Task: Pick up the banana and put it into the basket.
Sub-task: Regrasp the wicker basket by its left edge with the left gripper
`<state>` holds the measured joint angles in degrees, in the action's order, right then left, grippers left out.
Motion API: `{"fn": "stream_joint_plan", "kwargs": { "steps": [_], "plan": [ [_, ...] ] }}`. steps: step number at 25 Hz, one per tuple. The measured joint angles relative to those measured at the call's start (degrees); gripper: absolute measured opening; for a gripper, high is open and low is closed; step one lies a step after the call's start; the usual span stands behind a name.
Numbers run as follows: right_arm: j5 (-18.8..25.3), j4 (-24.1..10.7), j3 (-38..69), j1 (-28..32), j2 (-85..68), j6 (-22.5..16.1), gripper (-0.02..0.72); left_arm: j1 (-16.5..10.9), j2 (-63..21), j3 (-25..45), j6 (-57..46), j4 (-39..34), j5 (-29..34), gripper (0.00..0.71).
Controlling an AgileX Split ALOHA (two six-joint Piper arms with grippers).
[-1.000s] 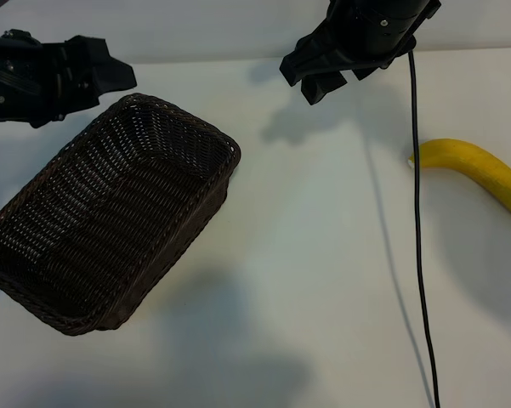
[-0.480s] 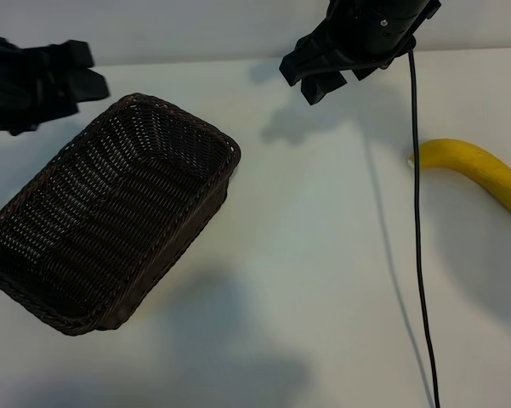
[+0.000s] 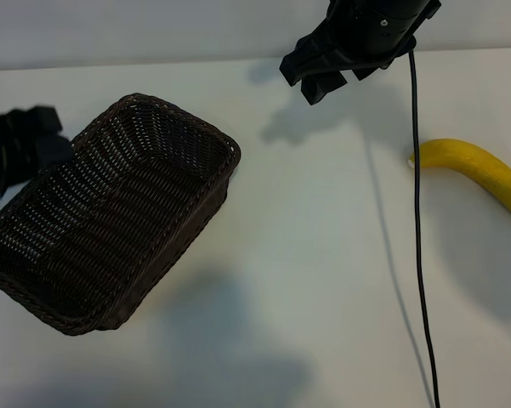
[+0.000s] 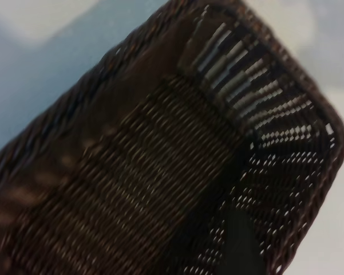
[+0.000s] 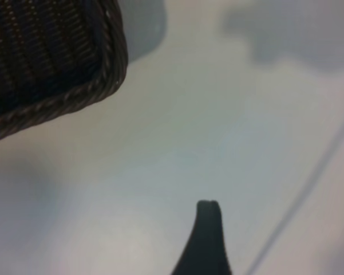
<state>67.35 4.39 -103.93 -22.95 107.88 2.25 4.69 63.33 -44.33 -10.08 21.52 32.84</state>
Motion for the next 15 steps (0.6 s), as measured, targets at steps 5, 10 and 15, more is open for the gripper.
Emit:
{"fn": "stream_joint_plan", "kwargs": {
  "steps": [5,10,15],
  "plan": [
    [0.6,0.0,0.0,0.0,0.0,0.2,0.594,0.0,-3.8,4.4,-5.0,-0.9,0.0,0.525],
    [1.3,0.0,0.0,0.0,0.0,0.4,0.594,0.0,-9.5,8.3,-16.2,-2.7,-3.5,0.527],
    [1.5,0.0,0.0,0.0,0.0,0.9,0.594,0.0,-14.0,12.1,-27.2,-12.5,-4.4,0.527]
  ]
}}
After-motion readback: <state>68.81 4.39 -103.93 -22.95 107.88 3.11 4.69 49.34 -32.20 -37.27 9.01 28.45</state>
